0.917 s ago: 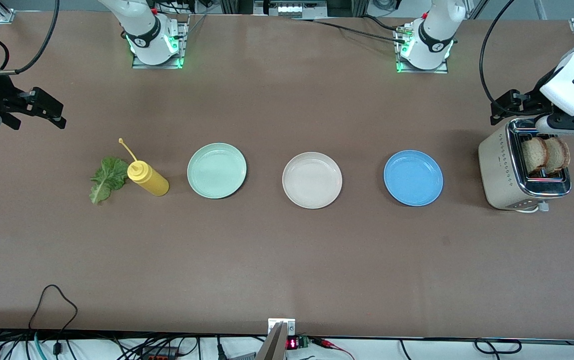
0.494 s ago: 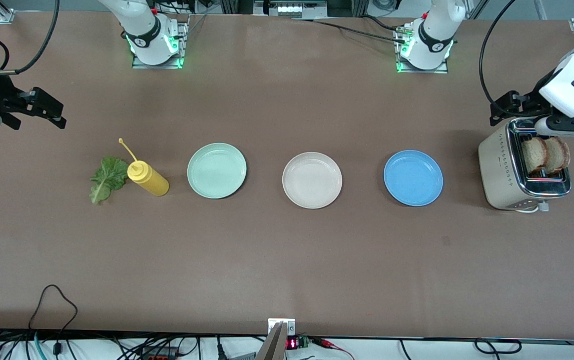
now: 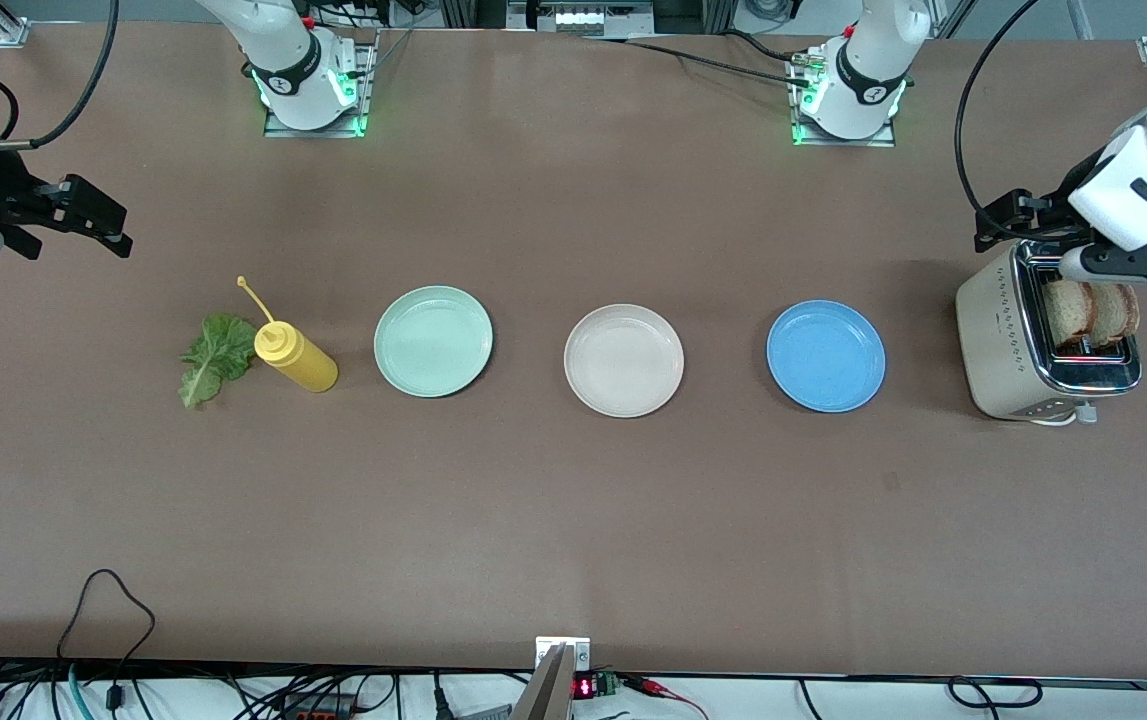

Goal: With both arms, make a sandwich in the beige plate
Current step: 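Move the left gripper down over the bread slices in the toaster, then grasp one bread slice with the left gripper and lift it out, then carry the bread slice with the left gripper onto the beige plate, then release the bread with the left gripper while the right gripper reaches the bottle, then grasp the yellow bottle with the right gripper while the left gripper withdraws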

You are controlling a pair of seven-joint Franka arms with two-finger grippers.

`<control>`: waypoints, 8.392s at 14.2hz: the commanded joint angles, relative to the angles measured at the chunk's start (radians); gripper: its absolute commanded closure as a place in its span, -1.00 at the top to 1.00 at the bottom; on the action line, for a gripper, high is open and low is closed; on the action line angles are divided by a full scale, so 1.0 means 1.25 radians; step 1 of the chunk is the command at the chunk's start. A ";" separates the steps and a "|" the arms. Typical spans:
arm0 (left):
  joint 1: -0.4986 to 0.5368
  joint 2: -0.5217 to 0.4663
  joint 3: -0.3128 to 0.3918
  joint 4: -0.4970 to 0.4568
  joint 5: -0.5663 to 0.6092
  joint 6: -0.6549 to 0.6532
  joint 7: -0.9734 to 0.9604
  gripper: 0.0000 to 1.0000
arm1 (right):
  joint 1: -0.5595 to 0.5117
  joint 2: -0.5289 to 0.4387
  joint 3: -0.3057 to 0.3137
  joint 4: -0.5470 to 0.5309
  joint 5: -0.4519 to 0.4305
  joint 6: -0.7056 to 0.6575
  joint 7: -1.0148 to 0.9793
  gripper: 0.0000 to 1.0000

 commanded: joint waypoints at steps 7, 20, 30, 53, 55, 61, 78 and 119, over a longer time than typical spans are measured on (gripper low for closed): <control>0.098 0.068 0.006 -0.004 0.117 -0.002 0.137 1.00 | -0.007 0.004 0.003 0.005 0.013 -0.003 -0.006 1.00; 0.289 0.056 -0.002 -0.300 0.112 0.442 0.334 1.00 | -0.007 -0.004 0.002 -0.001 0.012 -0.005 -0.003 1.00; 0.294 0.050 -0.002 -0.361 0.105 0.423 0.333 -0.54 | -0.033 -0.026 0.002 -0.001 0.013 -0.015 -0.015 1.00; 0.280 0.140 -0.322 -0.053 -0.250 0.140 0.068 -0.99 | -0.024 -0.026 0.010 -0.029 0.014 0.016 -0.002 1.00; 0.278 0.196 -0.387 -0.067 -0.326 0.253 0.068 -0.99 | -0.024 -0.029 0.010 -0.033 0.014 0.019 -0.002 1.00; 0.180 0.371 -0.470 -0.133 -0.484 0.612 0.073 -1.00 | -0.024 -0.031 0.009 -0.033 0.014 0.019 -0.004 1.00; 0.123 0.543 -0.470 -0.198 -0.828 0.733 0.451 -1.00 | -0.024 -0.029 0.010 -0.044 0.014 0.030 -0.004 1.00; 0.172 0.409 -0.437 0.208 0.195 0.003 0.066 1.00 | -0.372 0.603 0.004 -0.228 0.973 -0.071 -2.088 1.00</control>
